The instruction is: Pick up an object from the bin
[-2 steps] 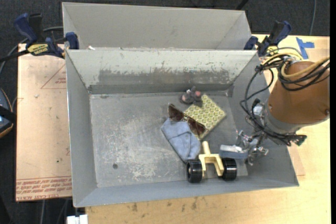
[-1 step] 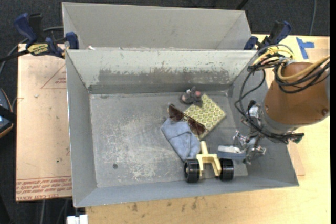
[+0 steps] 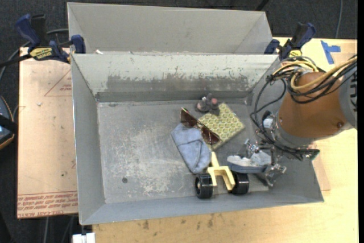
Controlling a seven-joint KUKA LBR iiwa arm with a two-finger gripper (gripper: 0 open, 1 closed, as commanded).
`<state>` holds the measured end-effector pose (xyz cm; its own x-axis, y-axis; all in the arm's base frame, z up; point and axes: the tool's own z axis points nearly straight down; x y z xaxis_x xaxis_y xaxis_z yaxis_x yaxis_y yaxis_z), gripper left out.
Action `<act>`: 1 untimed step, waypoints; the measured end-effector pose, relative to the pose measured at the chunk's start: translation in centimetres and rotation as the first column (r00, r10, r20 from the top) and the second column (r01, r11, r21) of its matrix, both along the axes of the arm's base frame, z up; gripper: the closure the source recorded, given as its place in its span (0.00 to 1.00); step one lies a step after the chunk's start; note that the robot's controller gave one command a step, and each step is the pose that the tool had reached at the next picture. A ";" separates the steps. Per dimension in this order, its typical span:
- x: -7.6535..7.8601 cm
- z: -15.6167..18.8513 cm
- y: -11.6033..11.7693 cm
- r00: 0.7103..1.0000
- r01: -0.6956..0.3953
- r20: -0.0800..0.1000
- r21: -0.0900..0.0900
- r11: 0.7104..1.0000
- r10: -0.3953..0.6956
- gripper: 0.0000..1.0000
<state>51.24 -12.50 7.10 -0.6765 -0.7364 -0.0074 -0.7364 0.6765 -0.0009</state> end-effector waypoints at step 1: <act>0.1 0.3 -0.2 1.000 -0.002 0.003 -0.006 1.000 0.002 1.00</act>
Offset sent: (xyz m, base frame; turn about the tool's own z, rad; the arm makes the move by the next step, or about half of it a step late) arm 0.0000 0.0000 0.0000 0.0000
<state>51.33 -12.71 7.40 -0.6747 -0.7381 -0.0055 -0.7380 0.6747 -0.0070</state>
